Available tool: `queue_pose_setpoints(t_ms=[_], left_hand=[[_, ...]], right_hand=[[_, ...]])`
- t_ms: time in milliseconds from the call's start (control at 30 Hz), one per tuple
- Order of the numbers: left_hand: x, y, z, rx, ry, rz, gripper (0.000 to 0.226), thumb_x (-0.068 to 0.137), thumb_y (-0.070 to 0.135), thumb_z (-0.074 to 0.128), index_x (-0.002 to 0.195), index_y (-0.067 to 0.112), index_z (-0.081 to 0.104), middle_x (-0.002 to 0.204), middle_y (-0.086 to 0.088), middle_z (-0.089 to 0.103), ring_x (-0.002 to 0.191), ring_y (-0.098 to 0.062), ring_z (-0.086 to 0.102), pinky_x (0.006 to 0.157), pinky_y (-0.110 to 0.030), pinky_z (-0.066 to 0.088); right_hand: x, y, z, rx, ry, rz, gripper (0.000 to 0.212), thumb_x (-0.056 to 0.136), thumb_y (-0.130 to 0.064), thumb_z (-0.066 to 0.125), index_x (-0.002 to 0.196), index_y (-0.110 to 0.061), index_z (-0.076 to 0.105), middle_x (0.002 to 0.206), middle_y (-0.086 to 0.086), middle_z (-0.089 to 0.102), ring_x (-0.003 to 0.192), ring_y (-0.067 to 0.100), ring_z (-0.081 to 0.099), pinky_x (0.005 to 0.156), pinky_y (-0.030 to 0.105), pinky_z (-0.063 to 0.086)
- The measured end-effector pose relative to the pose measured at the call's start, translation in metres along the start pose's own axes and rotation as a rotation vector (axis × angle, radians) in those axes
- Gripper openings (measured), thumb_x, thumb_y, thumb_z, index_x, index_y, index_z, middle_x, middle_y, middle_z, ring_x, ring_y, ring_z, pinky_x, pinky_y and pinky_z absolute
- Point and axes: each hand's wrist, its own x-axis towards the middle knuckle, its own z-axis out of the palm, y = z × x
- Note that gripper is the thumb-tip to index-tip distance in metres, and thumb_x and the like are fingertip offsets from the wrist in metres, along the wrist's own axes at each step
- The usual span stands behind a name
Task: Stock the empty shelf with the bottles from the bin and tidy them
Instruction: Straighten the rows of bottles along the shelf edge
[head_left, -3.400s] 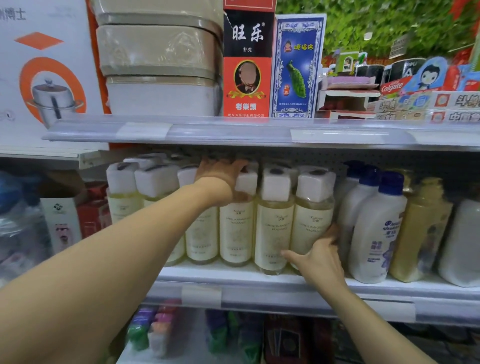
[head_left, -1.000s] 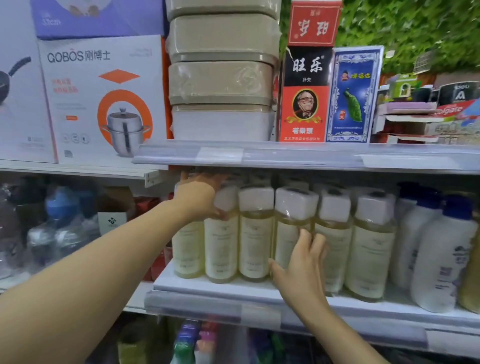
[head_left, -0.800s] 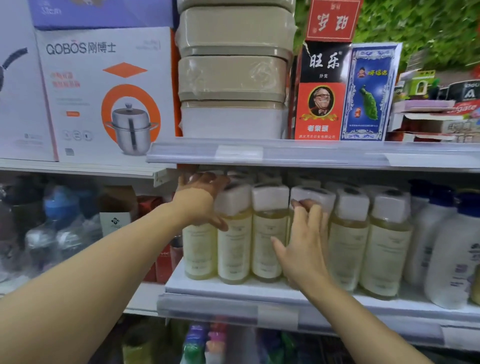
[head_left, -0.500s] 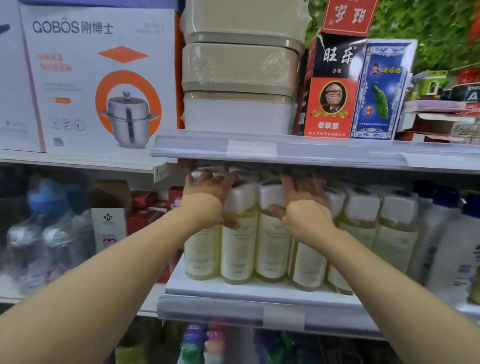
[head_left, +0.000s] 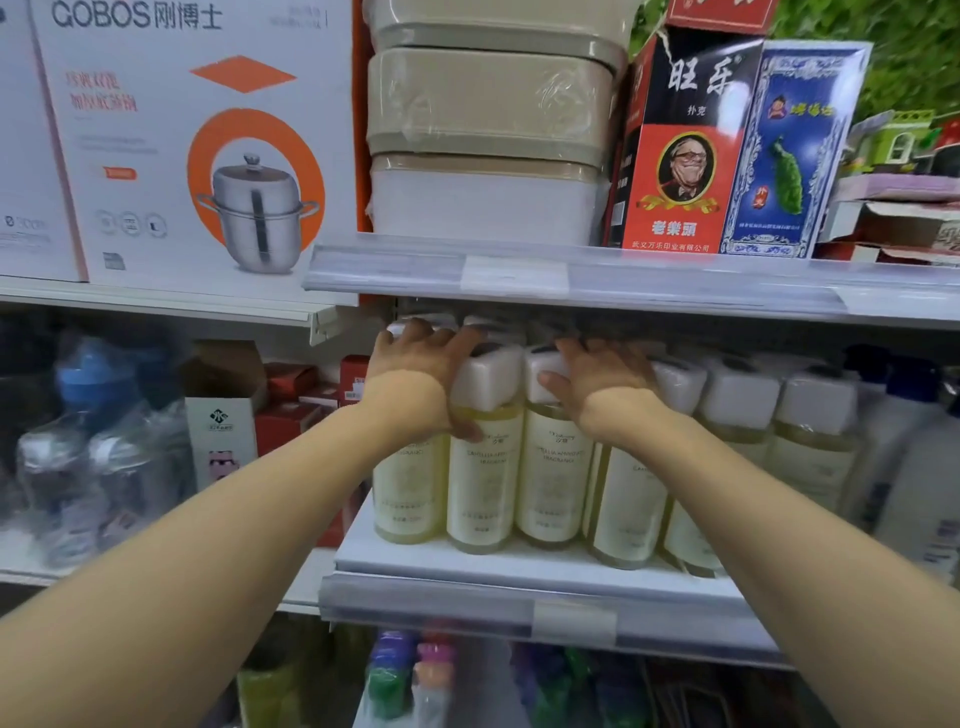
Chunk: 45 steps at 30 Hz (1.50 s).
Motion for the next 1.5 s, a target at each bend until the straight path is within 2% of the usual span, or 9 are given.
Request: queue_pose_setpoints(t_ms=[100, 233, 333, 433, 667, 833, 1033, 1167, 1500], left_hand=[[-0.012, -0.005, 0.009, -0.105, 0.114, -0.035, 0.11, 0.057, 0.056, 0.081, 0.146, 0.029, 0.022, 0.143, -0.003, 0.034, 0.132, -0.026, 0.027, 0.108, -0.043, 0.028], [-0.033, -0.009, 0.036, -0.351, 0.262, -0.273, 0.133, 0.05, 0.056, 0.085, 0.15, 0.018, 0.006, 0.154, -0.015, 0.008, 0.141, -0.032, 0.01, 0.115, -0.046, 0.023], [-0.053, -0.003, 0.06, -0.528, 0.209, -0.46, 0.148, 0.048, 0.056, 0.086, 0.149, 0.015, -0.015, 0.154, -0.015, -0.007, 0.143, -0.032, 0.007, 0.114, -0.05, 0.024], [-0.071, 0.012, 0.082, -0.617, 0.083, -0.564, 0.152, 0.051, 0.056, 0.085, 0.142, 0.024, -0.033, 0.154, -0.01, -0.017, 0.144, -0.033, 0.009, 0.11, -0.055, 0.03], [-0.081, 0.032, 0.106, -0.606, 0.104, -0.646, 0.156, 0.052, 0.057, 0.084, 0.127, 0.032, -0.05, 0.157, -0.008, -0.006, 0.14, -0.031, 0.023, 0.1, -0.051, 0.043], [-0.083, 0.032, 0.105, -0.575, 0.057, -0.66, 0.152, 0.053, 0.056, 0.084, 0.14, 0.022, -0.036, 0.156, -0.008, 0.004, 0.138, -0.03, 0.027, 0.101, -0.048, 0.043], [-0.082, 0.0, 0.111, -0.662, 0.016, -0.7, 0.109, 0.069, 0.027, 0.083, 0.144, 0.026, 0.005, 0.127, -0.005, 0.055, 0.113, -0.028, 0.057, 0.086, -0.044, 0.05], [-0.079, -0.006, 0.111, -0.667, -0.012, -0.68, 0.084, 0.069, 0.025, 0.083, 0.13, 0.019, 0.025, 0.122, -0.003, 0.057, 0.106, -0.026, 0.059, 0.078, -0.041, 0.05], [-0.078, -0.011, 0.106, -0.652, -0.051, -0.649, 0.076, 0.072, 0.024, 0.081, 0.126, 0.016, 0.028, 0.123, -0.005, 0.054, 0.107, -0.026, 0.057, 0.071, -0.036, 0.045]], right_hand=[[-0.004, 0.003, 0.006, -0.026, 0.023, -0.01, 0.055, 0.096, -0.048, 0.041, 0.142, -0.022, 0.029, 0.141, 0.008, 0.041, 0.13, 0.028, 0.036, 0.108, 0.036, 0.023], [-0.004, 0.001, 0.011, -0.011, 0.083, 0.004, 0.053, 0.094, -0.046, 0.046, 0.138, -0.02, 0.032, 0.139, 0.01, 0.04, 0.129, 0.029, 0.035, 0.11, 0.037, 0.021], [-0.021, -0.006, 0.018, 0.093, 0.206, 0.047, 0.05, 0.094, -0.035, 0.052, 0.137, -0.015, 0.037, 0.142, 0.012, 0.033, 0.13, 0.031, 0.032, 0.109, 0.037, 0.025], [-0.053, -0.011, 0.038, 0.226, 0.344, 0.059, 0.039, 0.088, -0.025, 0.063, 0.122, -0.008, 0.054, 0.127, 0.013, 0.046, 0.118, 0.031, 0.044, 0.093, 0.037, 0.04], [-0.084, -0.019, 0.094, 0.463, -0.039, 0.129, 0.041, 0.088, -0.029, 0.066, 0.123, -0.016, 0.049, 0.113, 0.003, 0.059, 0.101, 0.018, 0.059, 0.087, 0.03, 0.051], [-0.078, -0.046, 0.11, 0.615, -0.11, 0.175, 0.044, 0.087, -0.031, 0.067, 0.121, -0.013, 0.047, 0.121, 0.006, 0.06, 0.108, 0.022, 0.061, 0.089, 0.034, 0.053], [-0.067, -0.054, 0.114, 0.556, -0.075, 0.245, 0.039, 0.089, -0.034, 0.064, 0.111, -0.011, 0.041, 0.116, 0.011, 0.061, 0.107, 0.031, 0.06, 0.084, 0.037, 0.051], [-0.063, -0.061, 0.115, 0.533, -0.063, 0.271, 0.041, 0.089, -0.034, 0.063, 0.114, -0.009, 0.041, 0.115, 0.013, 0.062, 0.106, 0.033, 0.06, 0.084, 0.039, 0.051], [-0.062, -0.07, 0.117, 0.534, -0.058, 0.322, 0.042, 0.09, -0.035, 0.063, 0.117, -0.01, 0.043, 0.116, 0.012, 0.061, 0.108, 0.033, 0.059, 0.086, 0.04, 0.051]])
